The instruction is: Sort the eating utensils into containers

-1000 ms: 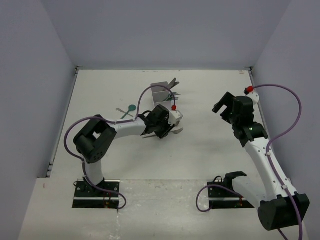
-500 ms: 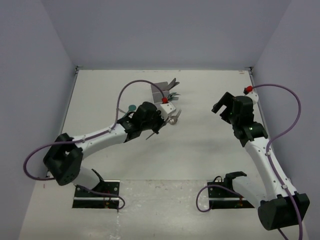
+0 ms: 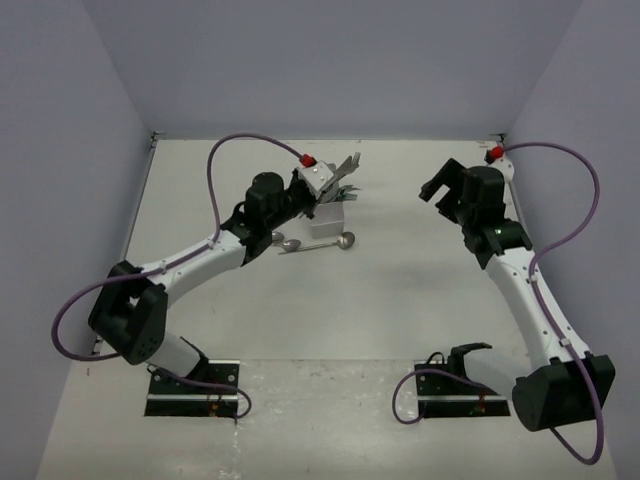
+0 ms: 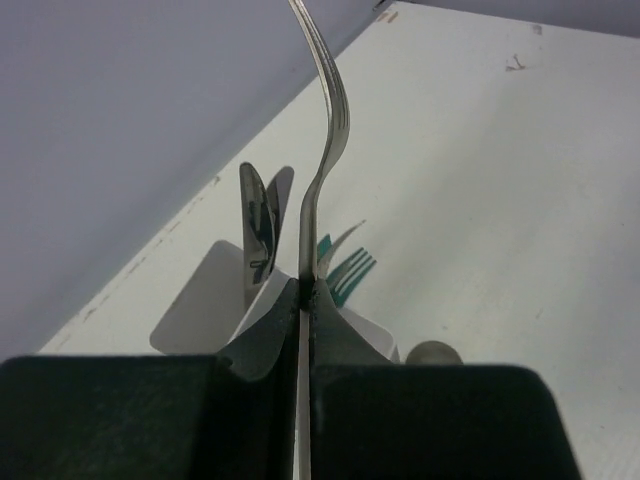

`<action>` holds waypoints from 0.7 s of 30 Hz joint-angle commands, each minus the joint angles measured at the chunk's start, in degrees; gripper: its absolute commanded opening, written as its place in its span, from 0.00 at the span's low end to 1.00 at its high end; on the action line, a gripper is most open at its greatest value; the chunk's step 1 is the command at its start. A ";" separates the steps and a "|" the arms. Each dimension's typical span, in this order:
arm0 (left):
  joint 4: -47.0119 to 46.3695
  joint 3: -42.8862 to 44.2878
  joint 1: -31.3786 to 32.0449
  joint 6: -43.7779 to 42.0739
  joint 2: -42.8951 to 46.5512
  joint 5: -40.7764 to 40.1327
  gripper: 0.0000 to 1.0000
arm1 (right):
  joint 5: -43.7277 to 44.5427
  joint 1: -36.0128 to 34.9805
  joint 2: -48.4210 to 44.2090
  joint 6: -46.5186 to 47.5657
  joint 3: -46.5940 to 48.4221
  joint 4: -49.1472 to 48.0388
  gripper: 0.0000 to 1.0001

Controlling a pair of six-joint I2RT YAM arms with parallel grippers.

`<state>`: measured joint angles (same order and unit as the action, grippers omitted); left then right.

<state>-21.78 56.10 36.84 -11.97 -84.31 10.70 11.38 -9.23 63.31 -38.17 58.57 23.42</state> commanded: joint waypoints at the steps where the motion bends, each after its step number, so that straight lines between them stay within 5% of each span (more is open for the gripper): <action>1: -10.46 7.61 -1.85 -3.94 -5.15 8.17 0.00 | -0.65 0.27 1.90 -0.85 3.14 -1.17 0.99; 7: -14.23 15.88 -5.11 -1.57 -15.61 17.32 0.00 | -0.74 0.27 4.80 0.29 4.97 -1.89 0.99; 21: -17.77 16.77 -6.87 3.17 -26.26 17.78 0.00 | -2.06 0.27 10.69 5.12 7.88 -0.92 0.99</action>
<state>-35.00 71.90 30.39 -10.87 -111.35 26.87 10.68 -9.23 72.71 -35.38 63.70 22.52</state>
